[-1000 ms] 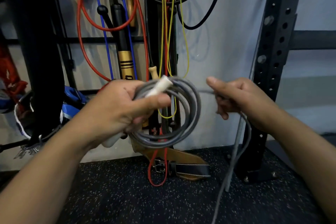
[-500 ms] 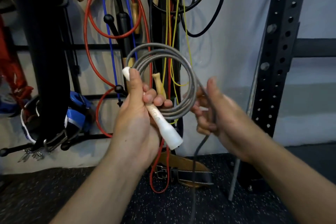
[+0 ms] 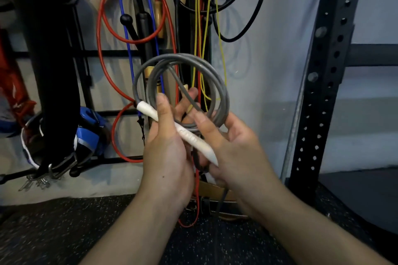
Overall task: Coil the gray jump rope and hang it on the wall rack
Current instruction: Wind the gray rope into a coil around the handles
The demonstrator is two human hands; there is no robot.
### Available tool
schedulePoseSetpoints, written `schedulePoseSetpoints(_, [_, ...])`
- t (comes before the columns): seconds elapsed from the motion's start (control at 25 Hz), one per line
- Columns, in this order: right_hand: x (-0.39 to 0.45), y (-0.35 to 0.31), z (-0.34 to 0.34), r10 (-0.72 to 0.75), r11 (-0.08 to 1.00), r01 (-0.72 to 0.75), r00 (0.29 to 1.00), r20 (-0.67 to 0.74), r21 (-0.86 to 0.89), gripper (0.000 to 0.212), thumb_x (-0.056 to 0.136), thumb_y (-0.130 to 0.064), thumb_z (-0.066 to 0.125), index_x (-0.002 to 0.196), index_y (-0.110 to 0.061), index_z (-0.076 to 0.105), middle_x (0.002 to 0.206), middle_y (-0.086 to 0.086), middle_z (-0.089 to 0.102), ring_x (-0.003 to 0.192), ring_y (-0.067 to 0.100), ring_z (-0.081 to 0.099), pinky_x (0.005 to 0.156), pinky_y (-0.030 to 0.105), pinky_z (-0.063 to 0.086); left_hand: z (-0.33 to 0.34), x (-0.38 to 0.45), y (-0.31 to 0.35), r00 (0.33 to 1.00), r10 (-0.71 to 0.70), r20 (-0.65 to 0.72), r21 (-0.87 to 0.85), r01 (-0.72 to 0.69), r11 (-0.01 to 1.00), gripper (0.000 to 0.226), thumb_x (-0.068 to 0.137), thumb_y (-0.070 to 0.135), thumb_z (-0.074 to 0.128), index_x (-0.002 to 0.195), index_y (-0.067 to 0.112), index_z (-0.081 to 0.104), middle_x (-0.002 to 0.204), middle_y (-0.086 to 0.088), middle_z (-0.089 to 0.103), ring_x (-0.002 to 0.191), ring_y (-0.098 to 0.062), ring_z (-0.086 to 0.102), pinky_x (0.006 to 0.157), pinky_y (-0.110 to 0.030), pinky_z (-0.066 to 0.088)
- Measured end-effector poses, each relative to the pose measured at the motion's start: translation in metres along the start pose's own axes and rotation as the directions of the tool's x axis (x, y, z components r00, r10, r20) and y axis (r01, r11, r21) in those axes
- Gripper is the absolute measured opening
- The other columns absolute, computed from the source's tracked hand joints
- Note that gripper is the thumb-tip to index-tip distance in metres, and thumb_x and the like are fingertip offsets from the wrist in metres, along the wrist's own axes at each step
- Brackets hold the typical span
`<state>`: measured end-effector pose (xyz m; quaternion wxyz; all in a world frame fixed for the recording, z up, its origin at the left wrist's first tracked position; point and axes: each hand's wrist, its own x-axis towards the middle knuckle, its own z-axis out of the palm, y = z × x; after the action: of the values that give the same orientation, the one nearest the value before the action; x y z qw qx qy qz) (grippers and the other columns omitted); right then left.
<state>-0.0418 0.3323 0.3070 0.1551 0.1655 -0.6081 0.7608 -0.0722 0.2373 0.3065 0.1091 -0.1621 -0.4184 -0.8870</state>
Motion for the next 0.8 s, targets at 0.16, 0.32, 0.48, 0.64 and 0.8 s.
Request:
schedulePoseSetpoints(0.16, [0.011,-0.024,-0.025,0.031,0.946,-0.042,0.999,-0.04,-0.322,0.012,0.093,-0.03,0.068,0.092,-0.019,0.074,0.051,0.004,0.052,0.029,0.004,0.036,0.03,0.015,0.026,-0.018,0.01,0.006,0.992,-0.058,0.116,0.159,0.039,0.987,0.023,0.091,0.034,0.07,0.099,0.018,0.085,0.111,-0.012,0.082,0.103,-0.027,0.078,0.088,-0.045,0.06])
schedulePoseSetpoints(0.32, [0.019,-0.05,-0.045,0.149,0.843,-0.083,0.985,0.081,-0.532,0.016,0.093,-0.031,0.069,0.081,-0.022,0.069,0.051,0.004,0.05,0.034,0.012,0.032,0.037,0.018,0.021,-0.042,0.02,0.024,0.951,-0.152,0.269,0.286,0.072,0.956,0.07,0.067,0.011,0.09,0.133,0.011,0.065,0.12,-0.019,0.078,0.111,-0.033,0.076,0.089,-0.04,0.063])
schedulePoseSetpoints(0.48, [0.021,-0.067,-0.056,0.227,0.783,-0.094,0.964,0.142,-0.615,0.018,0.095,-0.028,0.068,0.079,-0.021,0.072,0.049,0.001,0.05,0.034,0.01,0.032,0.034,0.016,0.023,-0.048,0.023,0.051,0.911,-0.12,0.394,0.432,-0.069,0.899,0.086,0.066,0.015,0.086,0.145,0.026,0.055,0.131,-0.009,0.075,0.119,-0.031,0.072,0.091,-0.039,0.06])
schedulePoseSetpoints(0.64, [0.019,-0.071,-0.053,0.215,0.684,-0.015,0.96,0.181,-0.729,0.015,0.091,-0.024,0.07,0.077,-0.02,0.072,0.049,0.002,0.05,0.034,0.013,0.031,0.033,0.017,0.024,-0.033,0.02,0.089,0.871,0.104,0.48,0.642,-0.43,0.634,0.118,0.043,0.068,0.094,0.147,0.052,0.04,0.147,0.013,0.061,0.137,-0.008,0.056,0.108,-0.036,0.046])
schedulePoseSetpoints(0.8, [0.017,-0.07,-0.047,0.18,0.586,0.115,0.947,0.267,-0.802,0.018,0.089,-0.02,0.072,0.072,-0.016,0.068,0.044,-0.002,0.052,0.032,0.006,0.037,0.033,0.017,0.028,0.0,0.014,0.091,0.814,-0.148,0.561,0.827,-0.545,0.139,0.125,0.023,0.101,0.066,0.138,0.077,0.024,0.139,0.032,0.055,0.135,0.003,0.045,0.116,-0.043,0.037])
